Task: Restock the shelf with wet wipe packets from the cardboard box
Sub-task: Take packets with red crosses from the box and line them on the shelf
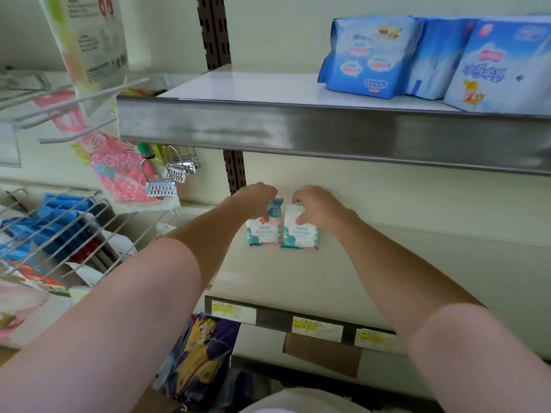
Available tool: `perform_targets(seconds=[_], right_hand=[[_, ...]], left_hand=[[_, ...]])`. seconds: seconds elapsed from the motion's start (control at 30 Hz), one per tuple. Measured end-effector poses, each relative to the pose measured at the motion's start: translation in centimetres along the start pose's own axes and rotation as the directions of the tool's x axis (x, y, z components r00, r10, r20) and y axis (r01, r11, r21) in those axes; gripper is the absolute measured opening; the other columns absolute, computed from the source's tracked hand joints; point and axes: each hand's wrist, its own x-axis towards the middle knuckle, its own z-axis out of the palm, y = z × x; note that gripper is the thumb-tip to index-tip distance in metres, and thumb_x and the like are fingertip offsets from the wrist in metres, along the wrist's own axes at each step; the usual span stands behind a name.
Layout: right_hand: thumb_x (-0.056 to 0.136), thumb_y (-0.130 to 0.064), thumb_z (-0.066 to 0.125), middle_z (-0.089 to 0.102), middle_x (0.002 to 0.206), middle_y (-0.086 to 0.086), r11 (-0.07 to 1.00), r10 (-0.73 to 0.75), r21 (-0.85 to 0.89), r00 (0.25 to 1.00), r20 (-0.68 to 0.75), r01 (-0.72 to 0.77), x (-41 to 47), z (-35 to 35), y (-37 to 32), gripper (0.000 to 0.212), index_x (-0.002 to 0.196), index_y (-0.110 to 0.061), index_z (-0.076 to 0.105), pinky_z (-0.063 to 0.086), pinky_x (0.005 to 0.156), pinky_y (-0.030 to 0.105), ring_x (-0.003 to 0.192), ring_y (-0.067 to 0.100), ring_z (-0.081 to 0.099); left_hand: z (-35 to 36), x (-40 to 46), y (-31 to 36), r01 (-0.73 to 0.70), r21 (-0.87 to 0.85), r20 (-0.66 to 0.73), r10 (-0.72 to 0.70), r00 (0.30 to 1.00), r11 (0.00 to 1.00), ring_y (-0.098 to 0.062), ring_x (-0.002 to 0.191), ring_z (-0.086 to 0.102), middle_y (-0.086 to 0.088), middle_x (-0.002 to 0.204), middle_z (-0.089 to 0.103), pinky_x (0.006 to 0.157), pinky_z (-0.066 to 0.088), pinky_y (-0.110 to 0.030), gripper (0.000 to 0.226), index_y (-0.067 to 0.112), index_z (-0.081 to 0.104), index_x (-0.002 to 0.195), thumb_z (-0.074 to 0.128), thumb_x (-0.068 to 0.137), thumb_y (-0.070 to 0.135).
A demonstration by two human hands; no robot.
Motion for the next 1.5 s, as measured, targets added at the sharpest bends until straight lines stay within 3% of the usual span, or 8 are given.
perform_targets(seconds=[0.07, 0.17, 0.33, 0.6, 0.73, 0.9, 1.07, 1.5], right_hand=[[0.08, -0.024, 0.078, 0.058, 0.115, 0.003, 0.995, -0.009, -0.097, 0.997, -0.08, 0.001, 0.5, 0.2, -0.2, 0.045, 0.122, -0.022, 0.06, 0.038, 0.096, 0.037, 0.111, 0.026, 0.052], [0.082, -0.021, 0.075, 0.058, 0.121, 0.002, 0.984, 0.009, -0.172, 0.982, -0.19, -0.043, 1.0, 0.9, -0.3, 0.041, 0.118, -0.022, 0.055, 0.032, 0.101, 0.038, 0.116, 0.026, 0.048], [0.081, -0.025, 0.077, 0.057, 0.123, 0.003, 0.969, 0.037, -0.228, 0.965, -0.261, -0.099, 1.6, 2.1, -0.4, 0.045, 0.118, -0.018, 0.051, 0.032, 0.102, 0.038, 0.118, 0.027, 0.047], [0.081, -0.02, 0.075, 0.055, 0.116, 0.005, 0.946, 0.038, -0.282, 0.917, -0.398, -0.161, 1.5, 3.3, -1.1, 0.04, 0.116, -0.016, 0.055, 0.028, 0.096, 0.037, 0.113, 0.029, 0.047], [0.084, -0.022, 0.071, 0.052, 0.12, 0.007, 0.927, 0.062, -0.317, 0.913, -0.402, -0.202, 1.3, 2.8, -1.5, 0.039, 0.119, -0.015, 0.053, 0.03, 0.098, 0.039, 0.115, 0.029, 0.045], [0.087, -0.025, 0.069, 0.051, 0.123, 0.008, 0.915, 0.088, -0.332, 0.917, -0.388, -0.228, 1.1, 2.8, -2.2, 0.04, 0.122, -0.016, 0.052, 0.033, 0.098, 0.04, 0.116, 0.03, 0.045], [0.089, -0.026, 0.069, 0.048, 0.128, 0.008, 0.929, 0.099, -0.299, 0.925, -0.368, -0.218, 0.3, 2.9, -3.0, 0.045, 0.129, -0.016, 0.049, 0.033, 0.101, 0.039, 0.119, 0.028, 0.043], [0.09, -0.016, 0.062, 0.051, 0.122, 0.009, 0.965, 0.115, -0.205, 0.967, -0.227, -0.163, -2.6, 5.1, -5.6, 0.039, 0.127, -0.012, 0.05, 0.037, 0.096, 0.035, 0.116, 0.028, 0.045]], left_hand=[[0.0, 0.6, -0.3, -0.016, 0.046, -0.035, 0.018, 0.999, 0.999, -0.022, 0.083, 0.06, -0.005, 0.097, 0.063, 0.068, 0.05, -0.033, 0.04, 0.016, 0.052, 0.1, 0.083, 0.075, 0.02], [0.6, 1.7, -0.9, -0.047, 0.084, -0.084, 0.054, 0.995, 0.995, -0.026, 0.092, 0.062, -0.007, 0.106, 0.066, 0.081, 0.054, -0.04, 0.045, 0.013, 0.056, 0.112, 0.082, 0.075, 0.016], [2.2, 2.9, -1.9, -0.138, 0.111, -0.265, 0.163, 0.951, 0.984, -0.025, 0.113, 0.055, -0.004, 0.125, 0.06, 0.097, 0.044, -0.036, 0.055, 0.019, 0.055, 0.131, 0.074, 0.081, 0.008], [3.1, 4.1, -2.8, -0.214, 0.209, -0.418, 0.285, 0.863, 0.954, -0.023, 0.124, 0.046, -0.003, 0.133, 0.053, 0.102, 0.036, -0.032, 0.05, 0.015, 0.053, 0.129, 0.069, 0.083, 0.006], [3.7, 4.1, -2.9, -0.214, 0.226, -0.468, 0.298, 0.832, 0.951, -0.027, 0.115, 0.05, -0.006, 0.126, 0.057, 0.096, 0.037, -0.035, 0.047, 0.011, 0.055, 0.12, 0.071, 0.077, 0.001], [4.2, 3.6, -3.1, -0.184, 0.262, -0.485, 0.294, 0.824, 0.947, -0.027, 0.108, 0.053, -0.007, 0.121, 0.056, 0.093, 0.043, -0.037, 0.06, 0.009, 0.057, 0.117, 0.08, 0.062, 0.002], [3.3, 2.5, -3.1, -0.152, 0.277, -0.458, 0.27, 0.847, 0.949, -0.028, 0.116, 0.049, -0.009, 0.131, 0.05, 0.099, 0.04, -0.038, 0.055, 0.008, 0.051, 0.125, 0.074, 0.076, 0.006], [5.5, -1.8, -4.1, -0.104, 0.23, -0.307, 0.174, 0.936, 0.968, -0.025, 0.11, 0.055, -0.005, 0.116, 0.06, 0.091, 0.039, -0.034, 0.037, 0.014, 0.05, 0.128, 0.056, 0.092, 0.019]])
